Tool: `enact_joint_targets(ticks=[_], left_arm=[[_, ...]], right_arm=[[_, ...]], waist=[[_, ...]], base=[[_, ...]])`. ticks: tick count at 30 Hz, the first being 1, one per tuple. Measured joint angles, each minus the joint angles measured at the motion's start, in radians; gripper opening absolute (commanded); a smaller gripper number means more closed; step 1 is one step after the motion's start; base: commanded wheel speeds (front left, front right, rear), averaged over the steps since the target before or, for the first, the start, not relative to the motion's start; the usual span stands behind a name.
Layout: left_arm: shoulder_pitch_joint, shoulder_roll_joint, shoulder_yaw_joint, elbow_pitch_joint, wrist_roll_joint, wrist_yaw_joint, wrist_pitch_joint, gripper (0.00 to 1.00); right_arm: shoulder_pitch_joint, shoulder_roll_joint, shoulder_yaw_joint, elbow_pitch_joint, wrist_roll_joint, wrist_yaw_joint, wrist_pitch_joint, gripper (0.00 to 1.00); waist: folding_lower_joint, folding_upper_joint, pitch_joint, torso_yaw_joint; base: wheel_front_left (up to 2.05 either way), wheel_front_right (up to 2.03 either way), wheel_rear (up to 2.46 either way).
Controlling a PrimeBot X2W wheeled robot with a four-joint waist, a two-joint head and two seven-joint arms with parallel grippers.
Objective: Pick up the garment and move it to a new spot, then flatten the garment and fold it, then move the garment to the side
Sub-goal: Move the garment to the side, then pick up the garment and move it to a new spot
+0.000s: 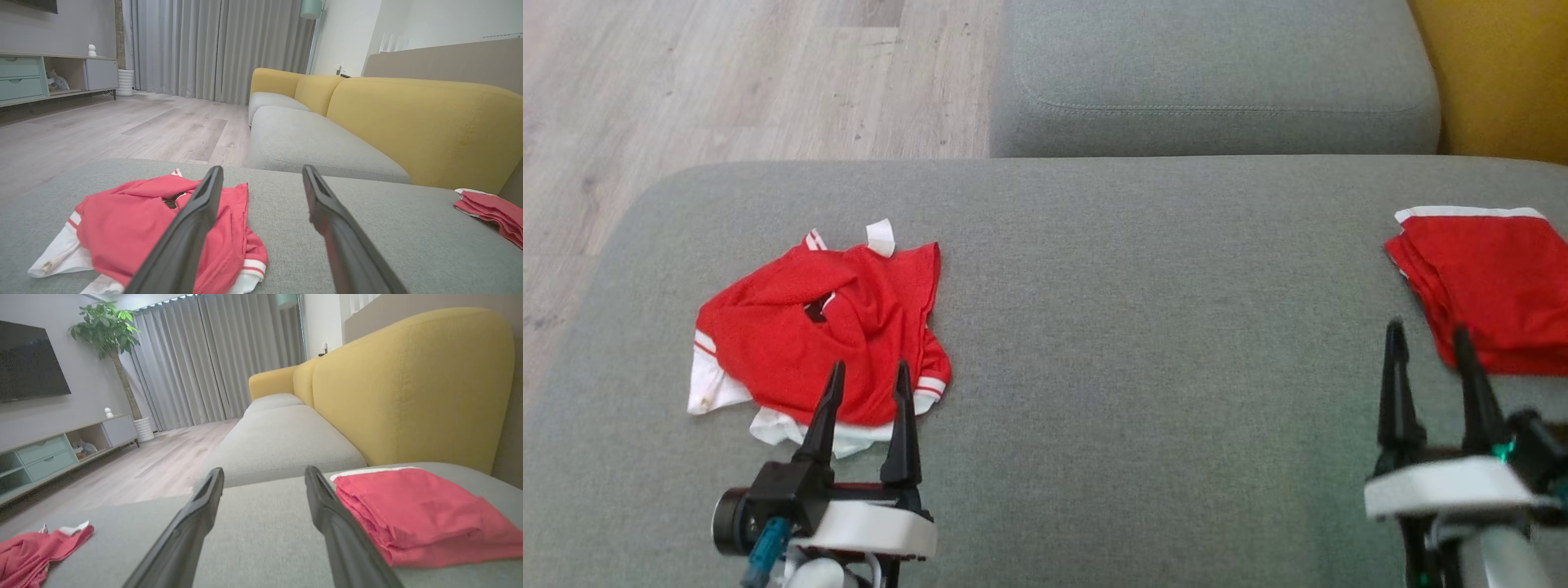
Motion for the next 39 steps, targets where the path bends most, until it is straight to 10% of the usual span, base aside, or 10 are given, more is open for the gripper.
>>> enact_joint_targets(ticks=[21,39], left_arm=[[0.044,0.000,0.024,0.000,0.017,0.006,0.000,1.00],[0.015,0.001,0.016,0.022,0.036,-0.002,0.000,1.00]], right_arm=[[0.090,0.002,0.037,-0.049,0.035,0.000,-0.003,1.00],[0.093,0.002,0.200,-0.057,0.068,0.000,-0.003,1.00]], waist=[[0.0001,0.0000,-0.009,0.000],[0.0001,0.0000,-0.015,0.247]], base=[[0.00,0.00,0.00],[0.00,0.00,0.00]])
